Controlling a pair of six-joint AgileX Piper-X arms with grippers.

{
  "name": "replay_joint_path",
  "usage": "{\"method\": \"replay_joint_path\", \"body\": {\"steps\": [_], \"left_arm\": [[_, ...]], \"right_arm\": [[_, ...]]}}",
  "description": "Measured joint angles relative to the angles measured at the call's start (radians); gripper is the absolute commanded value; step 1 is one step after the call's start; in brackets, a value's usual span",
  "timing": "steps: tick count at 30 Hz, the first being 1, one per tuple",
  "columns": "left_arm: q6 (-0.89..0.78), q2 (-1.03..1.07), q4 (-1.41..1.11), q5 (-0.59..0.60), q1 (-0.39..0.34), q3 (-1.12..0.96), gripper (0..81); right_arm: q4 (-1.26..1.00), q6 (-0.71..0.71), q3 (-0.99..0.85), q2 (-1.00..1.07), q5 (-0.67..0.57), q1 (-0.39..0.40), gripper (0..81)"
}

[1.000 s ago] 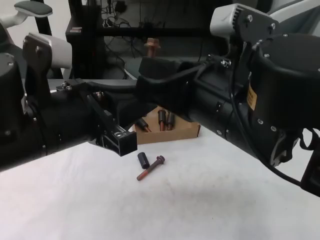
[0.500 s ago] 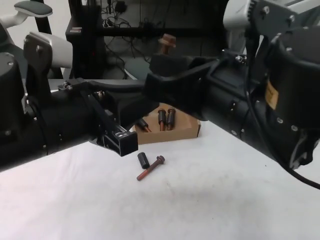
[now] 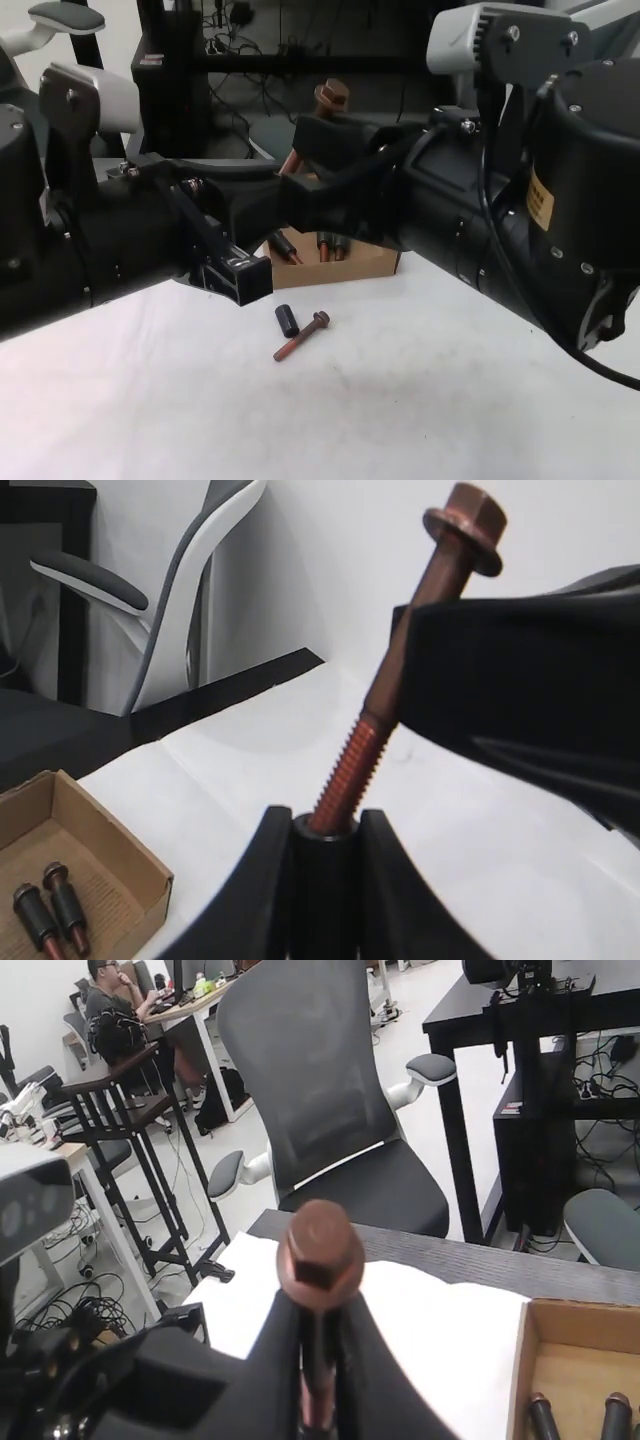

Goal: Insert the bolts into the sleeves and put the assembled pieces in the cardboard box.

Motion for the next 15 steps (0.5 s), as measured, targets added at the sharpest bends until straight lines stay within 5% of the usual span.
{"method": "replay_joint_path", "body": {"steps": [15], "left_arm": [[0.000, 0.000, 0.015, 0.004, 0.002, 0.000, 1.7]], "right_arm": [[-0.002, 0.000, 0.000, 0.012, -0.056, -0.027, 0.4]]}}
